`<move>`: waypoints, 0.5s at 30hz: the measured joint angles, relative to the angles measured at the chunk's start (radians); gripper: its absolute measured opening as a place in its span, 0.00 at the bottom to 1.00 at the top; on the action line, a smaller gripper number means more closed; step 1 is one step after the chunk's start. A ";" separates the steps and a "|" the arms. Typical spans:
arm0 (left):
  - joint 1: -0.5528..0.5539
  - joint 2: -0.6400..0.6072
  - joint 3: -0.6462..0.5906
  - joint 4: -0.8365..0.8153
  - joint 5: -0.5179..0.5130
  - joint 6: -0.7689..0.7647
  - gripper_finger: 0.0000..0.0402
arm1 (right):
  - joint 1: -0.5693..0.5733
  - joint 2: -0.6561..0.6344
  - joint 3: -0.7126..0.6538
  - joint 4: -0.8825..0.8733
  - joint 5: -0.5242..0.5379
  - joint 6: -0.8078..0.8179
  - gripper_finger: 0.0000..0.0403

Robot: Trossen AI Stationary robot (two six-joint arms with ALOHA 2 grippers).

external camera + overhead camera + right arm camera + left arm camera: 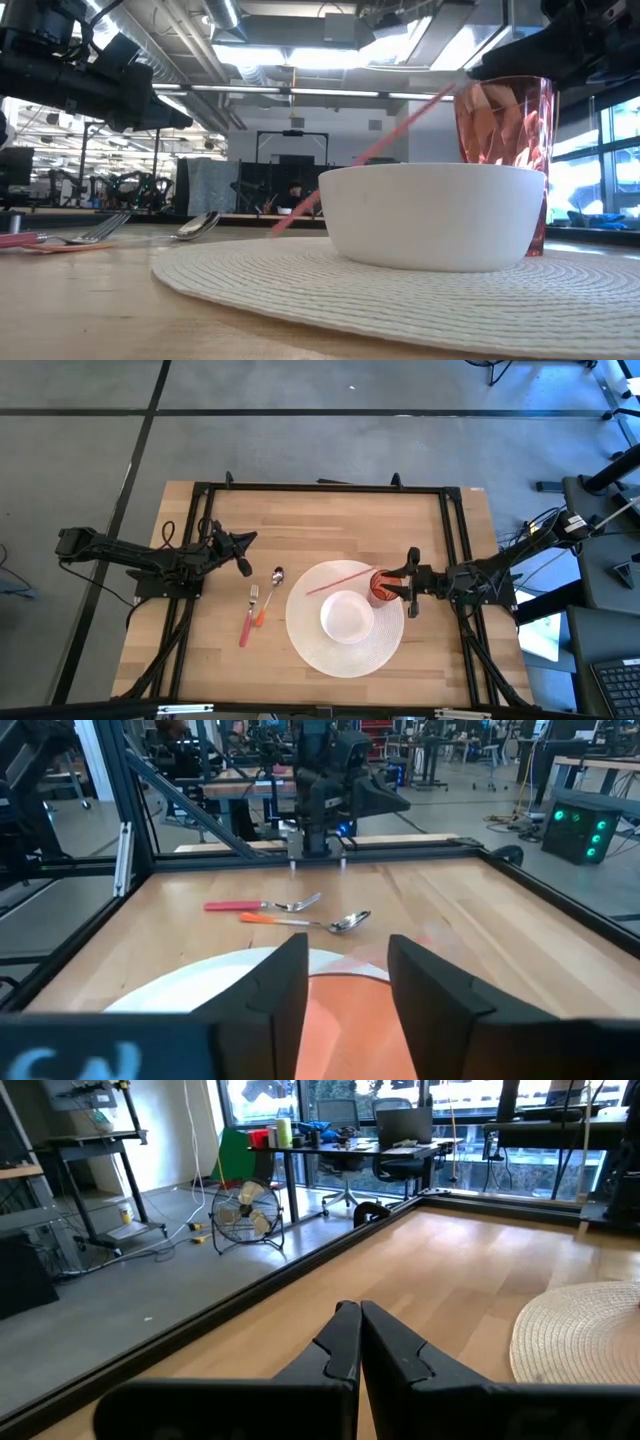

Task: Pick & Place Utensil
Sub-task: Put the red straw into the brown cup

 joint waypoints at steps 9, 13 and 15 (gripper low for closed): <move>0.000 0.000 0.000 -0.002 0.001 -0.006 0.01 | 0.000 -0.030 0.001 0.021 0.000 -0.057 0.35; 0.000 0.000 0.000 -0.003 0.007 -0.056 0.01 | 0.000 -0.098 0.014 0.014 0.038 -0.114 0.35; 0.000 0.000 0.000 -0.003 0.007 -0.060 0.01 | 0.000 -0.152 0.031 -0.008 0.047 -0.153 0.35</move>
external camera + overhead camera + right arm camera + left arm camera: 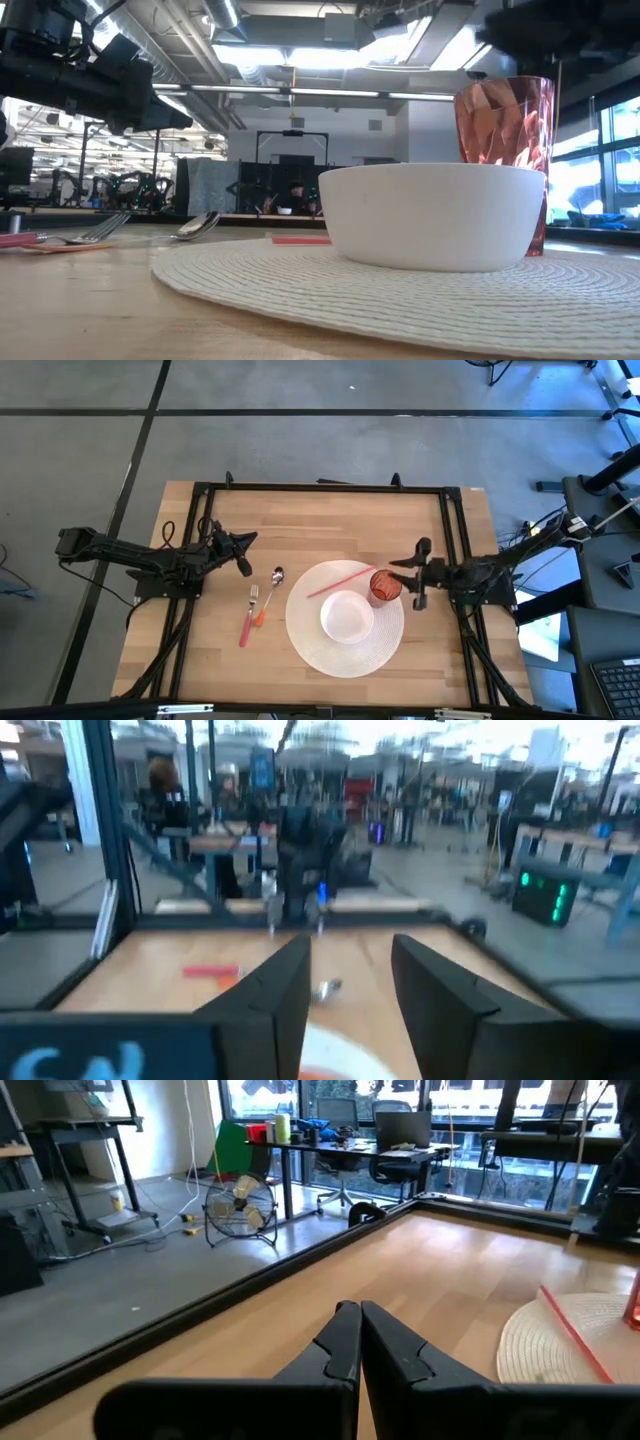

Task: Pick & Place Utensil
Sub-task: Put the red straw into the brown cup

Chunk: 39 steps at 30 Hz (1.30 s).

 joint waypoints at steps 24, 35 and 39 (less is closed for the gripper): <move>-0.002 0.527 0.380 -0.249 0.397 -0.259 0.00 | -0.129 -0.619 -0.023 -0.584 -0.178 0.078 0.01; -0.001 0.903 0.704 -0.413 0.701 -0.179 0.02 | -0.145 -0.661 -0.092 -0.531 -0.293 -0.002 0.01; -0.017 1.013 0.875 -0.674 0.702 -0.168 0.05 | -0.144 -0.662 -0.093 -0.536 -0.294 -0.009 0.02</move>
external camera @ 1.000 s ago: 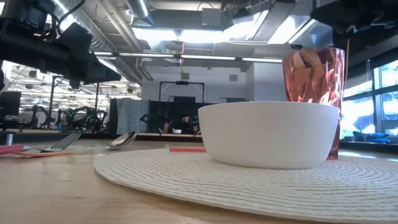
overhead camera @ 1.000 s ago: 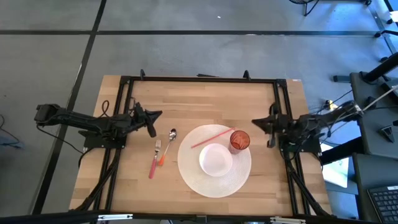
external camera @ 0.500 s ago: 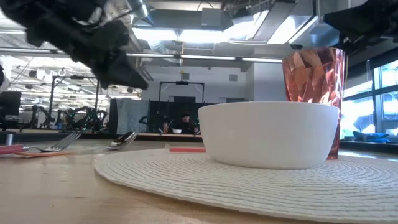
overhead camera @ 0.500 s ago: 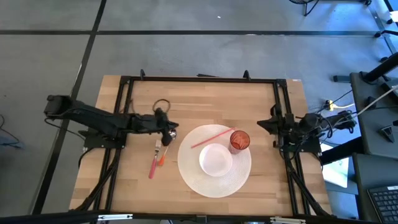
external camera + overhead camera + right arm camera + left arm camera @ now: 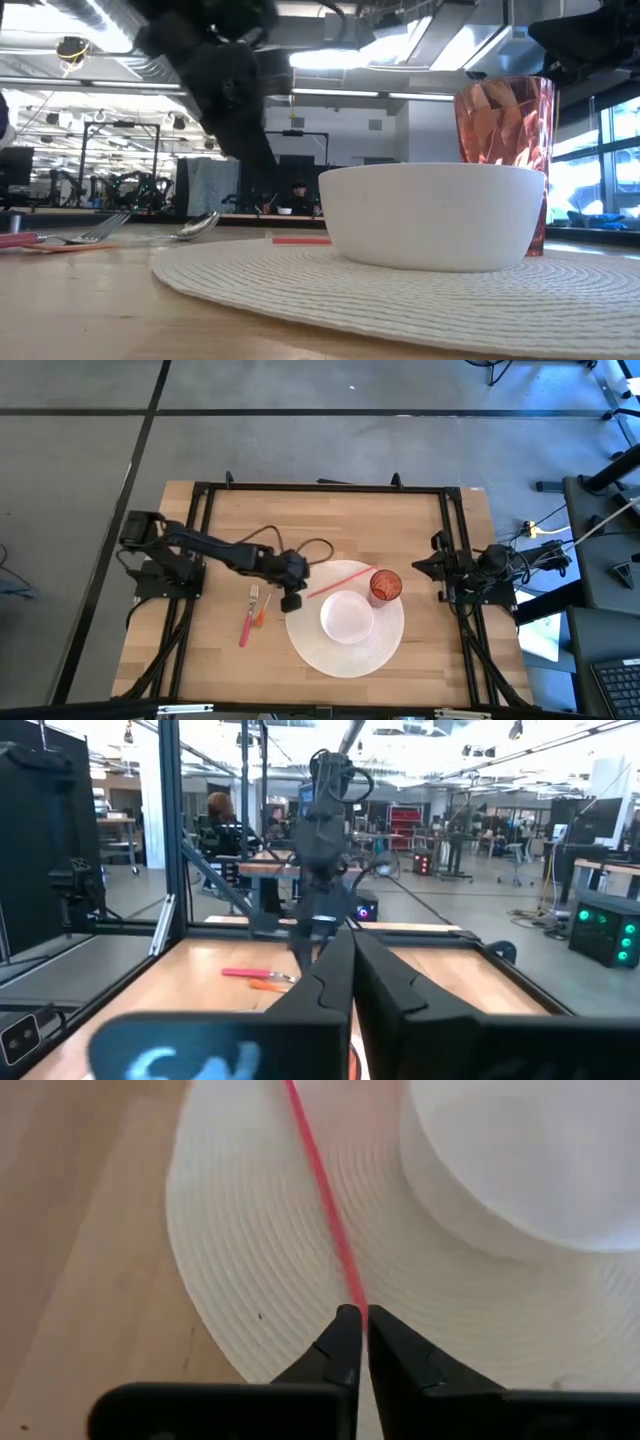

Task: Pick & Place Utensil
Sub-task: Put the red straw into the brown cup

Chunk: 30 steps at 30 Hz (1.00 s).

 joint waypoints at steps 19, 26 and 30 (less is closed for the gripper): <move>-0.008 0.250 0.175 -0.093 0.048 0.038 0.51 | 0.000 0.000 0.000 -0.031 -0.016 0.007 0.05; -0.009 0.290 0.177 -0.097 0.047 0.056 0.49 | 0.000 0.000 0.000 -0.031 -0.016 0.007 0.01; -0.009 0.290 0.177 -0.100 0.039 0.056 0.46 | 0.000 0.000 0.000 -0.031 -0.016 0.007 0.03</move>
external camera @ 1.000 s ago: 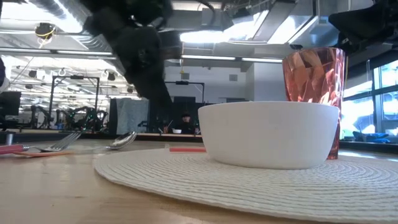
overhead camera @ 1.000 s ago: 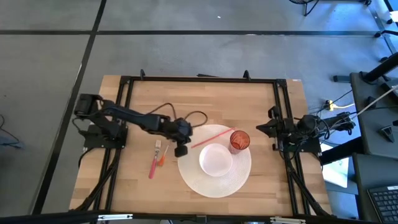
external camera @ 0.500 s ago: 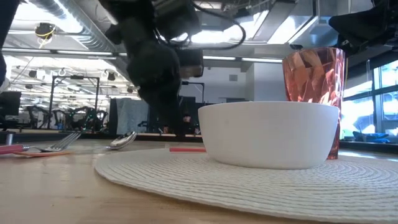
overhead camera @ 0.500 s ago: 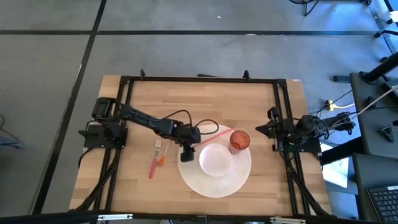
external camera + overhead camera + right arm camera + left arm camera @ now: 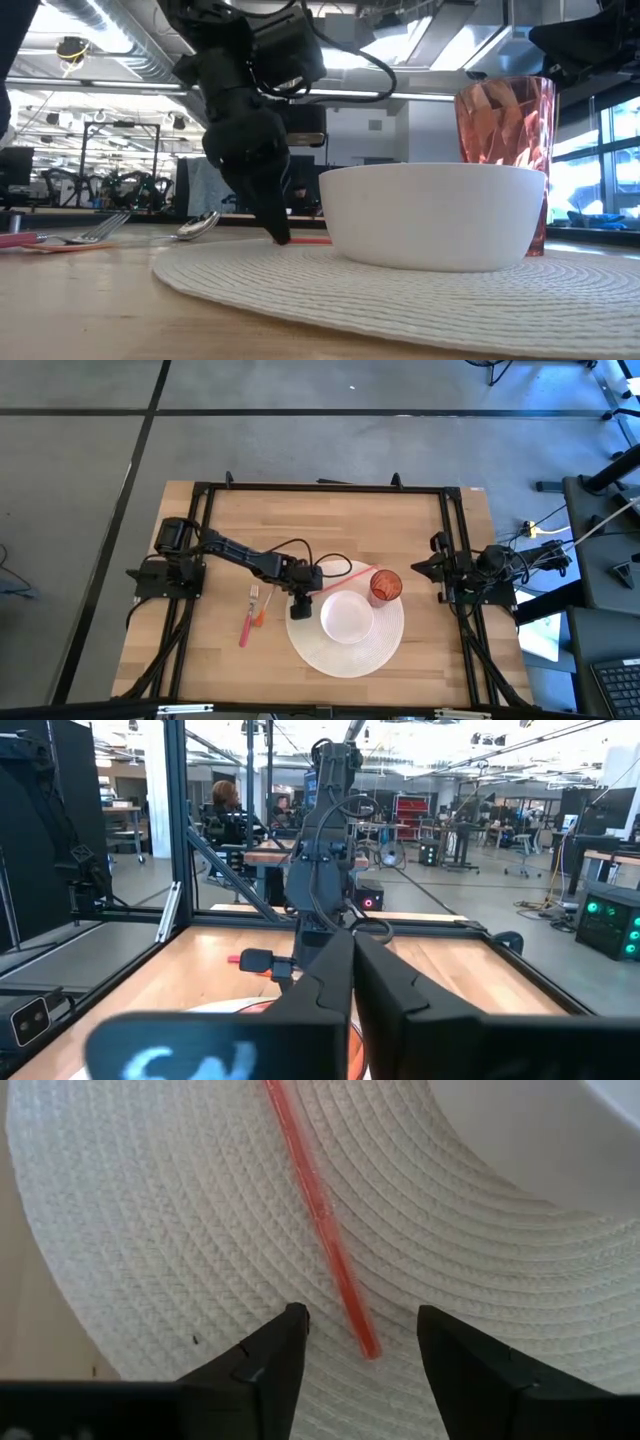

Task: Pick & Place Utensil
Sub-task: Put the red straw into the brown cup

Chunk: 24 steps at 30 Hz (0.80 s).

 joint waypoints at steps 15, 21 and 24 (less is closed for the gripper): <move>-0.007 0.002 -0.001 -0.007 -0.050 0.026 0.15 | 0.000 0.000 0.000 0.000 0.000 0.000 0.01; -0.016 0.002 -0.001 -0.006 -0.082 0.024 0.01 | 0.000 0.000 0.001 0.000 0.000 0.000 0.05; -0.016 0.000 -0.002 -0.008 -0.119 0.005 0.01 | 0.000 0.000 0.001 0.000 0.000 0.000 0.06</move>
